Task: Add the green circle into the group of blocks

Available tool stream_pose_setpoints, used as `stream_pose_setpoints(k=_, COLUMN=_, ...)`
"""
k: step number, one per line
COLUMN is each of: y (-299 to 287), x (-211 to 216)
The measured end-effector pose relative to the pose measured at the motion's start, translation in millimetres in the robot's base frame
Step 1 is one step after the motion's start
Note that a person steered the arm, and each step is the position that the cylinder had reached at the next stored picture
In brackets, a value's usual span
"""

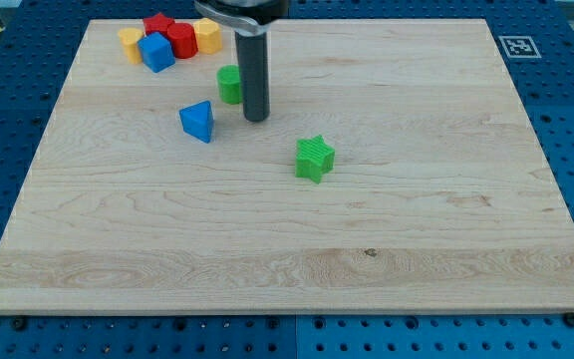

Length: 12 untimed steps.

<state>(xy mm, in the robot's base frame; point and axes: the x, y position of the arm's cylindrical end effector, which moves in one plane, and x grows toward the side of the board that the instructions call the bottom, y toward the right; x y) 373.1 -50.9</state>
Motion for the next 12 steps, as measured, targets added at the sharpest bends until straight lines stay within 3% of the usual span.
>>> stream_pose_setpoints(k=1, y=-27.4, x=-53.8)
stream_pose_setpoints(k=3, y=-23.5, x=-42.8)
stream_pose_setpoints(k=5, y=-32.1, x=-93.0)
stream_pose_setpoints(k=7, y=-29.1, x=-88.4)
stream_pose_setpoints(k=10, y=-51.7, x=-44.9)
stream_pose_setpoints(k=12, y=-70.8, x=-71.7)
